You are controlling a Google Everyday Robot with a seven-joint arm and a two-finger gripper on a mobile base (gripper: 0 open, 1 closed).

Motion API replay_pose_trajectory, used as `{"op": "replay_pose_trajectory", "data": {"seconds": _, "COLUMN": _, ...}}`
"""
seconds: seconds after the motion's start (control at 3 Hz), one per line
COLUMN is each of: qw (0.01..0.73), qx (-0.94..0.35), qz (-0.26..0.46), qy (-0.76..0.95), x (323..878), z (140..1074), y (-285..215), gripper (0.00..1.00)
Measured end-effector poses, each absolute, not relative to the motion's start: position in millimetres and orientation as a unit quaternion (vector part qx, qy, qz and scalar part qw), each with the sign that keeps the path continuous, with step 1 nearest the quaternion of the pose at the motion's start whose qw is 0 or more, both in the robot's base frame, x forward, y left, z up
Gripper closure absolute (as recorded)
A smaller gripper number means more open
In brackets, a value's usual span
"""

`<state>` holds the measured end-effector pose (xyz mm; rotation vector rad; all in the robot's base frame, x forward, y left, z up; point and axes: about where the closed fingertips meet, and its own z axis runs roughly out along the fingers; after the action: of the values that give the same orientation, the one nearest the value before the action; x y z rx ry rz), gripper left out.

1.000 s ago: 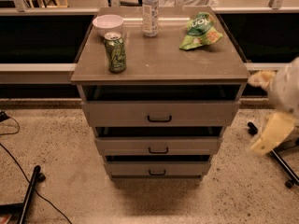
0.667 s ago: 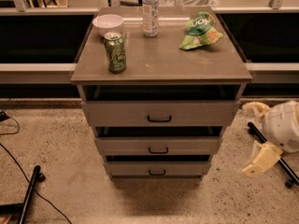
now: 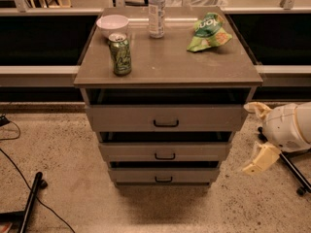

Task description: Open bottom drawer

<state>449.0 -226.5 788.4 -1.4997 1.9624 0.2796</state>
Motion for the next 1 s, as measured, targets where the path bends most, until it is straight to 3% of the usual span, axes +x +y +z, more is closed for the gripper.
{"op": "replay_pose_trajectory", "data": {"seconds": 1.0, "qw": 0.329, "qx": -0.626, "qz": 0.231, "qy": 0.668, "x": 482.2, "z": 523.0, "y": -129.2, "gripper": 0.0}}
